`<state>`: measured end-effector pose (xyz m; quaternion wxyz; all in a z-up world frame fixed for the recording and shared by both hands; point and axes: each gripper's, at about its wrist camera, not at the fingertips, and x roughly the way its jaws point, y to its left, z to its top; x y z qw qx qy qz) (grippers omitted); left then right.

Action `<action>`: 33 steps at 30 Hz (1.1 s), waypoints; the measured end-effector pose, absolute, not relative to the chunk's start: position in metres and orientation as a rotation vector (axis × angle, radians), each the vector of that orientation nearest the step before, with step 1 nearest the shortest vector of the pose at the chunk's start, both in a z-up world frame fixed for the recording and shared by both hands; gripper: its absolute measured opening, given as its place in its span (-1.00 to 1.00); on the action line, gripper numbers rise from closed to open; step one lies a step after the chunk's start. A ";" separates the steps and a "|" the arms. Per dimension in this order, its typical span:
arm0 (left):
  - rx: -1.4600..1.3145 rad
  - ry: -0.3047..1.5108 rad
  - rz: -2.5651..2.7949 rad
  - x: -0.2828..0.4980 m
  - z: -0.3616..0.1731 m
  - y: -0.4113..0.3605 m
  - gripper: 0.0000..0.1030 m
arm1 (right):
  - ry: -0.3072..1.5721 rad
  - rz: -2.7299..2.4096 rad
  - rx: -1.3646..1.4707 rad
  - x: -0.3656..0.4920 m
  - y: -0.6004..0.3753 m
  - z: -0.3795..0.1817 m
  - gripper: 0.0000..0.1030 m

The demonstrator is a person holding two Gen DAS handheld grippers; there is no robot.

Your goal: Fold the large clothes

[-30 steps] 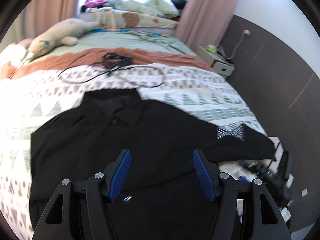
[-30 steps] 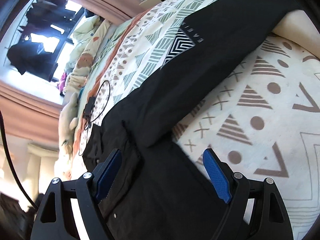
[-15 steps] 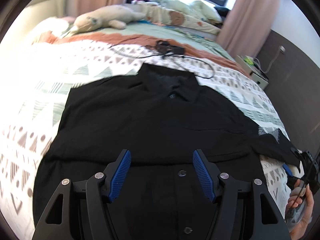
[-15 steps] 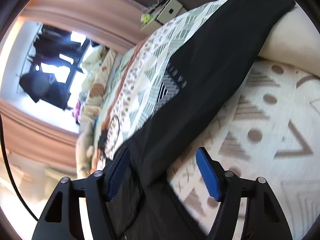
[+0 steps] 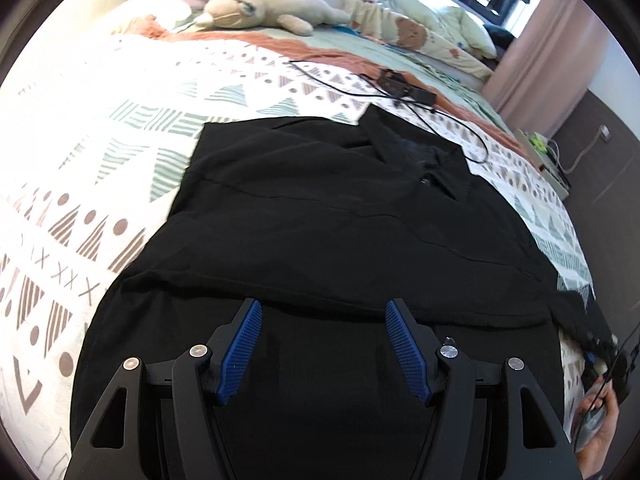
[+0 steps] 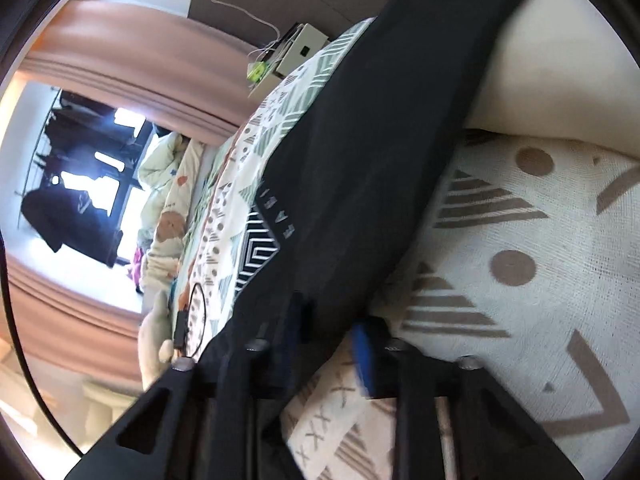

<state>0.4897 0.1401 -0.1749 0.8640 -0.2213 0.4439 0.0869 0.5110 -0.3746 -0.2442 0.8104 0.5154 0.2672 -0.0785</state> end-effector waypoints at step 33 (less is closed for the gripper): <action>-0.703 0.830 0.125 0.453 -0.148 0.203 0.28 | 0.780 0.316 0.580 0.559 -0.140 -0.179 -0.88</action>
